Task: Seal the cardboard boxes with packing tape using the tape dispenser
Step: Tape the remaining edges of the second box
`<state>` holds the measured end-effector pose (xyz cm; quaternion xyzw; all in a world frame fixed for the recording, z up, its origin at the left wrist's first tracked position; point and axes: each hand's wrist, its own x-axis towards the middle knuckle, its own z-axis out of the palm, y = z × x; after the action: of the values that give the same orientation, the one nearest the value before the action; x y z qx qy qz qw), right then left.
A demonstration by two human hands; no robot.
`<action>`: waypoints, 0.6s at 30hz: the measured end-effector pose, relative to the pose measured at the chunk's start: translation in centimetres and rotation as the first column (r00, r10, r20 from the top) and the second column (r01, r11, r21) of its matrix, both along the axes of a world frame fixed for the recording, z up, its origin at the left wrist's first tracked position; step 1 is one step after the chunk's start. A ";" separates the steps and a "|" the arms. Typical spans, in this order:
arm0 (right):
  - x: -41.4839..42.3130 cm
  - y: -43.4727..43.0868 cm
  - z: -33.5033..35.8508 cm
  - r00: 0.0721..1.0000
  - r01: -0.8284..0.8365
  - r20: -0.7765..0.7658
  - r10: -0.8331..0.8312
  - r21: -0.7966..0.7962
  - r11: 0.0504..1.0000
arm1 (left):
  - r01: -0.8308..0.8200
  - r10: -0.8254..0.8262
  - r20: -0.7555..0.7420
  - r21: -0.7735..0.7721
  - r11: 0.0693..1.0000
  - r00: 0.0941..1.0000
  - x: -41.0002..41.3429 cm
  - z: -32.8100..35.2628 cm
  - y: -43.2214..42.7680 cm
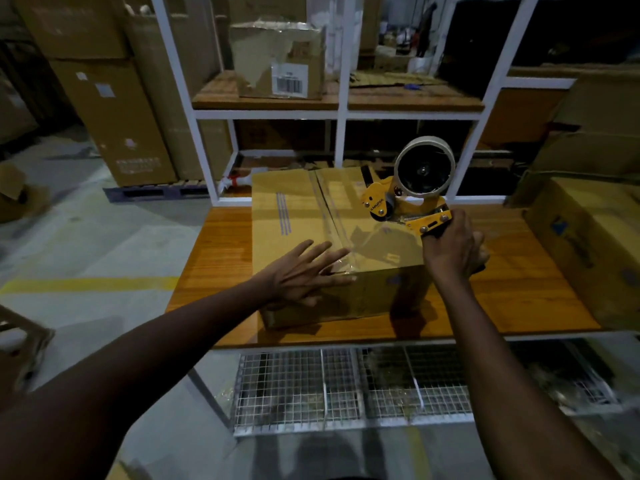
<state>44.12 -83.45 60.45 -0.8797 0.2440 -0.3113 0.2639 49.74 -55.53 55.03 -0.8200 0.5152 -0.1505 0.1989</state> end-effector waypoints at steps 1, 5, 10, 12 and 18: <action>-0.1 -0.4 0.1 1.000 0.008 0.002 -0.008 0.002 1.000 | -0.009 0.009 0.009 -0.001 1.000 1.000 0.3 0.6 -1.6; -0.5 -2.0 0.3 0.999 0.032 -0.007 -0.032 0.027 0.999 | -0.058 0.060 -0.014 0.110 0.992 0.998 0.4 -0.3 -4.9; -1.3 -3.9 0.2 0.998 0.063 -0.006 -0.063 0.038 0.997 | -0.086 0.086 0.006 0.105 0.991 0.996 -0.3 -1.6 -4.8; -1.7 -4.8 0.0 0.997 0.078 -0.008 -0.078 0.032 0.996 | -0.013 0.011 0.020 0.098 0.995 1.000 -0.1 -1.5 -4.8; -1.7 -8.1 0.4 0.996 0.086 0.002 -0.087 0.054 0.995 | -0.037 0.035 0.037 0.051 0.998 0.999 0.7 0.3 -10.3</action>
<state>42.42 -91.52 60.82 -0.8603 0.2896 -0.3175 0.2741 50.44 -65.87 55.29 -0.8208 0.5005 -0.1482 0.2321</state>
